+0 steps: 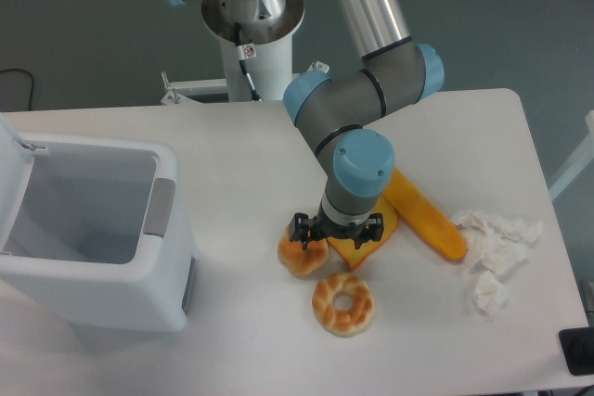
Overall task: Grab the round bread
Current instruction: 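Reposition the gripper over the round bun and descend onto it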
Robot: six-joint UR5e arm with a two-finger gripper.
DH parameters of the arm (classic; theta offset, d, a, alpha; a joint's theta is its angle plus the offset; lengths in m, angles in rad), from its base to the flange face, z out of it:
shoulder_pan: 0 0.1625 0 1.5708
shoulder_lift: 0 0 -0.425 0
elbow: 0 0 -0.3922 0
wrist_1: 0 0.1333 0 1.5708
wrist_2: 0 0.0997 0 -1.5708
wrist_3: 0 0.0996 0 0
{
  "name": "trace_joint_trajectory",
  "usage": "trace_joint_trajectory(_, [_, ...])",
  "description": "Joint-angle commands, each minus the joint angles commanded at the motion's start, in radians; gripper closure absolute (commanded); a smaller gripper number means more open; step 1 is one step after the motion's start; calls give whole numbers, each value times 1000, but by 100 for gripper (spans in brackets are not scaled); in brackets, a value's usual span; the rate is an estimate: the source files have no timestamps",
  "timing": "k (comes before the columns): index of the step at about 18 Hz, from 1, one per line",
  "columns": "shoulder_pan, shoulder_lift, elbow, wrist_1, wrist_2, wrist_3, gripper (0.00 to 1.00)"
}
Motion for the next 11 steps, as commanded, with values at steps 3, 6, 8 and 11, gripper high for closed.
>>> trace_joint_trajectory(3, [-5,-5,2,2,0,-2,0])
trace_joint_trajectory(6, [-6,-8,2,2,0,-14,0])
trace_joint_trajectory(8, [-9,-15,2,2,0,-15,0])
trace_joint_trajectory(11, [-15,-17,2,3,0,-18,0])
